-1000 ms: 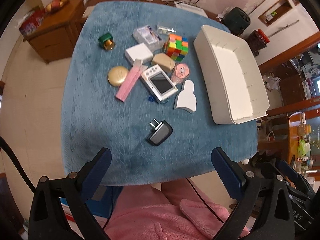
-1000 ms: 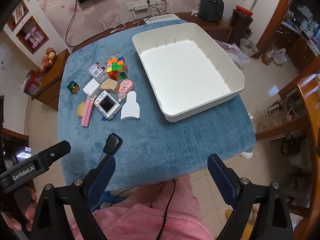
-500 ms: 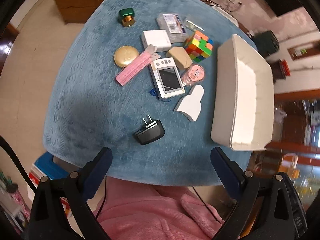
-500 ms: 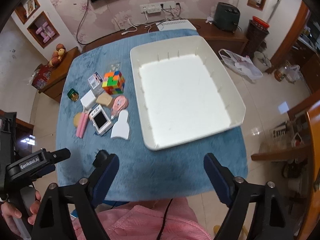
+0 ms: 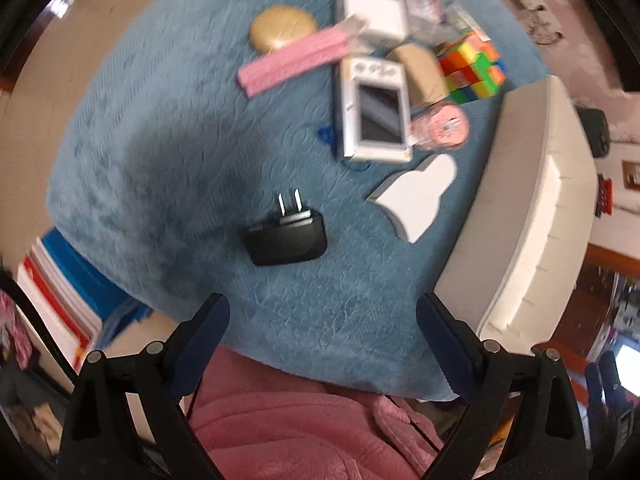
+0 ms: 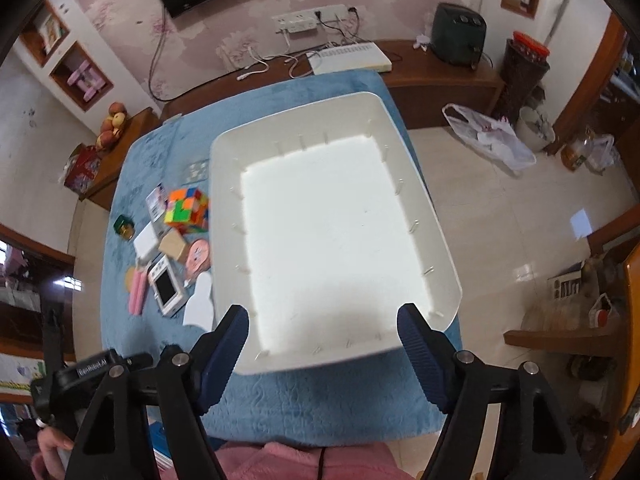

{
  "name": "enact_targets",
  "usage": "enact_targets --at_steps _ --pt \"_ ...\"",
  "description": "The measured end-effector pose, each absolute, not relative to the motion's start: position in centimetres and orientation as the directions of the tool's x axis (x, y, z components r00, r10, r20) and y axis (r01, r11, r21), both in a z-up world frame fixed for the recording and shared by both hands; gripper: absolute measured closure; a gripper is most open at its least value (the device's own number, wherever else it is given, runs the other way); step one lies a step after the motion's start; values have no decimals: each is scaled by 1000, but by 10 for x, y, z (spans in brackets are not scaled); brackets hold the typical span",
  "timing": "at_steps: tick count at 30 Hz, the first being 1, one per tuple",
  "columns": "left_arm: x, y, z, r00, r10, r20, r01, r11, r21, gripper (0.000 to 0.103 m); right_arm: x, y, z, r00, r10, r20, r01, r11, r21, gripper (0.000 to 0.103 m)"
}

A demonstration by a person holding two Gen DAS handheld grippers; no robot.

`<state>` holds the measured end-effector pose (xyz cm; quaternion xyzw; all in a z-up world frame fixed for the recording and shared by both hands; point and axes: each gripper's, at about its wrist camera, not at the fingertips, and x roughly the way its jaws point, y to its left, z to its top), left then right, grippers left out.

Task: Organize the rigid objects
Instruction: 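Grasp the black charger with the left gripper while the right gripper clamps the tray rim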

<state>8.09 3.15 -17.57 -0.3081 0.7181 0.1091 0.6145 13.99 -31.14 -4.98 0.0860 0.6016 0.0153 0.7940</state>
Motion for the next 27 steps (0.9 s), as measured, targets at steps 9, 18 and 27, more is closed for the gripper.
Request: enact_targets --at_steps 9,18,27 --pt "95 42 -204 -117 -303 -946 -672 725 -149 9 189 -359 -83 235 111 -966 159 976 151 35" --pt "102 38 -222 -162 -301 -940 -715 692 -98 11 227 -387 -129 141 109 -984 191 972 135 41" --pt "99 30 -236 -200 -325 -924 -734 675 -78 12 248 -399 -170 37 156 -987 190 969 161 54"
